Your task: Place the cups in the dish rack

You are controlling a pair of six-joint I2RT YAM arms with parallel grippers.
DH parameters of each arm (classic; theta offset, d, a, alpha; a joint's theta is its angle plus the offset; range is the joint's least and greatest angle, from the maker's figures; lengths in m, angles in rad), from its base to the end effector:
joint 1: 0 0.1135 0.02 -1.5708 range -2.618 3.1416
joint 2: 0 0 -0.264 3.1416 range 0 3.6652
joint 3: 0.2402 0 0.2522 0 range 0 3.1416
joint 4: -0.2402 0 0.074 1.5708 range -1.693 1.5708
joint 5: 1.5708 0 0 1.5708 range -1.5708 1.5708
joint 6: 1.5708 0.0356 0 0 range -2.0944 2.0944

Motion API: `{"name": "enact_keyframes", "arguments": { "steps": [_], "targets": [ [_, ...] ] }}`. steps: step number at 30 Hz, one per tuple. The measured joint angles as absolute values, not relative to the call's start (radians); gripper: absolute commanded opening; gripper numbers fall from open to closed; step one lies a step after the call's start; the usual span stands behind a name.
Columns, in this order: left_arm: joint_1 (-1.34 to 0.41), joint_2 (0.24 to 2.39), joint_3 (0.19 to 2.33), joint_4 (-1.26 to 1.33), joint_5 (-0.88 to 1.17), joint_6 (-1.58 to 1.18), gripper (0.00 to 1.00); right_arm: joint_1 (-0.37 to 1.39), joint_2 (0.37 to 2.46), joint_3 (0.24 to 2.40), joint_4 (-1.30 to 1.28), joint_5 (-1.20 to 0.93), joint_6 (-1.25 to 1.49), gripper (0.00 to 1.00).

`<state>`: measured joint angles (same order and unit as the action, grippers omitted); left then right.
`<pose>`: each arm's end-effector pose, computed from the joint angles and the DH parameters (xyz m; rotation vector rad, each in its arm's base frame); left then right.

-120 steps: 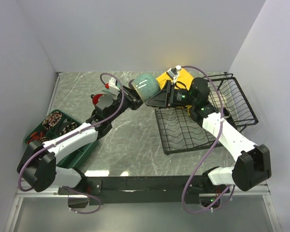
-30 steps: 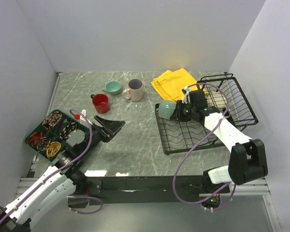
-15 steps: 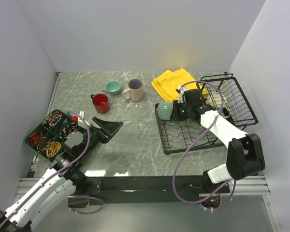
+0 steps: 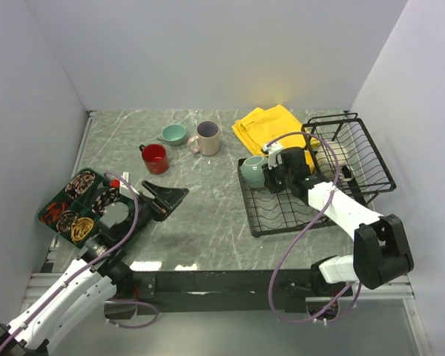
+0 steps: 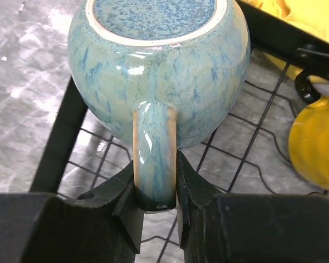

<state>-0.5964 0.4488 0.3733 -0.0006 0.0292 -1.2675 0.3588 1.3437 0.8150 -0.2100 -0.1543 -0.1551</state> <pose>0.1154 -0.0796 0.2611 -0.5881 1.7629 -1.3985 0.2631 0.1045 0.2255 -0.6644 2.2178 0.2819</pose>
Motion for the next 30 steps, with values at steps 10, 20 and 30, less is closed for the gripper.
{"name": "enact_keyframes", "arguments": {
  "steps": [10, 20, 30],
  "targets": [
    [-0.596, 0.443, 0.373, -0.010, 0.029, -1.267, 0.85, 0.353, 1.373, 0.790, -0.162, -0.086, -0.213, 0.32],
    [-0.594, 0.434, 0.373, -0.013, 0.029, -1.267, 0.85, 0.327, 1.444, 0.786, -0.154, -0.024, -0.227, 0.53],
    [-0.594, 0.432, 0.372, -0.037, 0.025, -1.253, 0.85, 0.326, 1.389, 0.798, -0.205, -0.028, -0.268, 0.73]
  ]
}}
